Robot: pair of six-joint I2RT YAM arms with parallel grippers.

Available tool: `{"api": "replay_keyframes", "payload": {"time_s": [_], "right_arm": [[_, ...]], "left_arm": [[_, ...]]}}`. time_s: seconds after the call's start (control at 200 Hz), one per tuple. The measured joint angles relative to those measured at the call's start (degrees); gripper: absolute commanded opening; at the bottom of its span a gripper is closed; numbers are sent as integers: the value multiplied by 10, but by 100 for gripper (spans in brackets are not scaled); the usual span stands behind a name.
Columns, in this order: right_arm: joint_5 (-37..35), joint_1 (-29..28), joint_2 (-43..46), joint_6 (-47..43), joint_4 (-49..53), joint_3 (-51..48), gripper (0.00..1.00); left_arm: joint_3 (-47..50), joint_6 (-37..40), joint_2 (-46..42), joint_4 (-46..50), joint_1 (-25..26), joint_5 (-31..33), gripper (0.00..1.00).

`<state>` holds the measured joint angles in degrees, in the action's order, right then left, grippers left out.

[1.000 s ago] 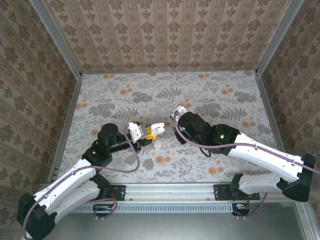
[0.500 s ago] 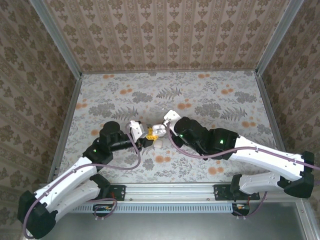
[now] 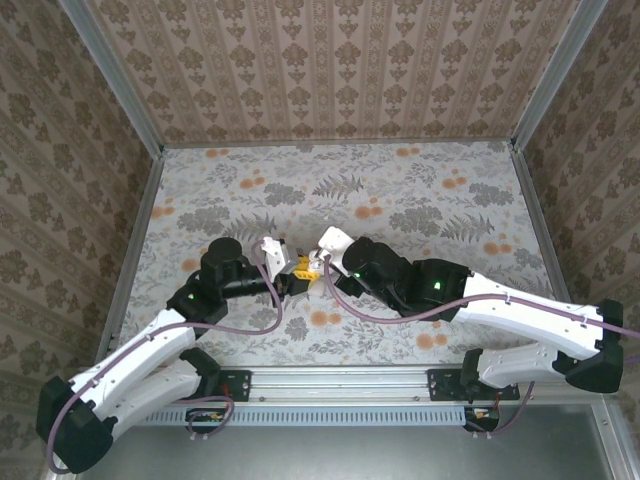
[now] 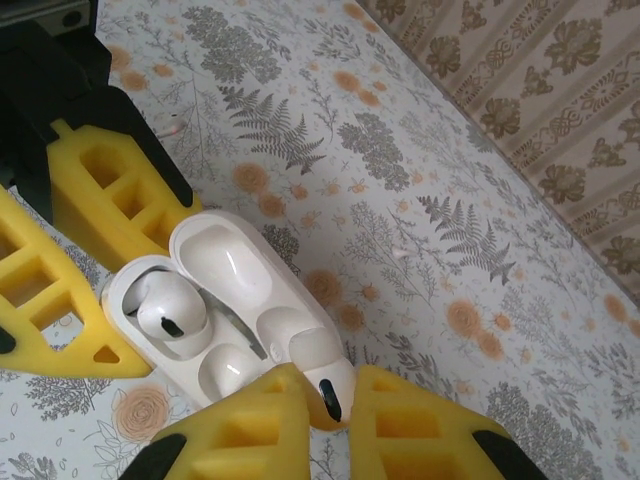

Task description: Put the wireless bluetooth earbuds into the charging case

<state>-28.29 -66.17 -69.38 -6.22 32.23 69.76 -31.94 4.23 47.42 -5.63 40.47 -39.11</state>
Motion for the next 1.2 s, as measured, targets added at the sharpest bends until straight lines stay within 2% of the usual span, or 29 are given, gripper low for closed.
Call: {"api": "replay_keyframes", "payload": {"time_s": [0.705,1.2], "right_arm": [[0,-10,0,-52,10,0,12],[14,-13,-14,-106,40,15,15]], "left_arm": [[-1,-45,5,-24,-16,-27,0],[-1,-47,15,-25,-16,-35,0]]}}
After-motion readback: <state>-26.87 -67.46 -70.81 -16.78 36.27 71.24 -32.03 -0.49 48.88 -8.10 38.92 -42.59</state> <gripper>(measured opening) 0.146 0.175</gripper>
